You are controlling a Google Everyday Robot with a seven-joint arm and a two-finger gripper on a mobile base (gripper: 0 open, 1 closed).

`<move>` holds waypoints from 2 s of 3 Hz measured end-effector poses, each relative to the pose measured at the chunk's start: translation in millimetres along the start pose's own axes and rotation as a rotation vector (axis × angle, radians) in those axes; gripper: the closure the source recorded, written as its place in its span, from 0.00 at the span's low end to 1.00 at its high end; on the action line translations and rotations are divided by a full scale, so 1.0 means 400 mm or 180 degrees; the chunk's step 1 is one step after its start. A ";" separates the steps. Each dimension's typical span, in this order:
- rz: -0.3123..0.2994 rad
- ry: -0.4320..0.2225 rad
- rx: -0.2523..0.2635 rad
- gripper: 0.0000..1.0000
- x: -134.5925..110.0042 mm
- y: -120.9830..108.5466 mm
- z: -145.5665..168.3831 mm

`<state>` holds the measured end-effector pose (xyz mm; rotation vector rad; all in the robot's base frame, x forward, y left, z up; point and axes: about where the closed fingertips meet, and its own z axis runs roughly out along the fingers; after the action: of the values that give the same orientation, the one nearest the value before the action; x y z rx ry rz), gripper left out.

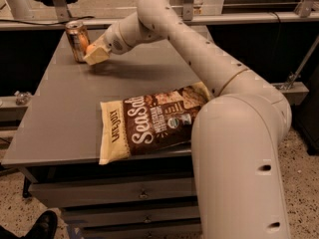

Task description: Move orange near orange can

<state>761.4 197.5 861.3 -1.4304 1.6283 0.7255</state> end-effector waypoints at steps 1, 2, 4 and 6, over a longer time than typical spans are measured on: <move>0.0040 0.0101 0.0028 1.00 0.037 -0.015 0.015; 0.0100 0.0186 0.0106 1.00 0.075 -0.044 0.015; 0.0101 0.0187 0.0107 0.82 0.069 -0.045 0.011; 0.0101 0.0188 0.0107 0.36 0.068 -0.045 0.011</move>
Offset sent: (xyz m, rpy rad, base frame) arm 0.0353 -0.0328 -0.0378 -0.0789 0.0249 -0.1037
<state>779.8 184.2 837.5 -1.4167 1.7041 0.6765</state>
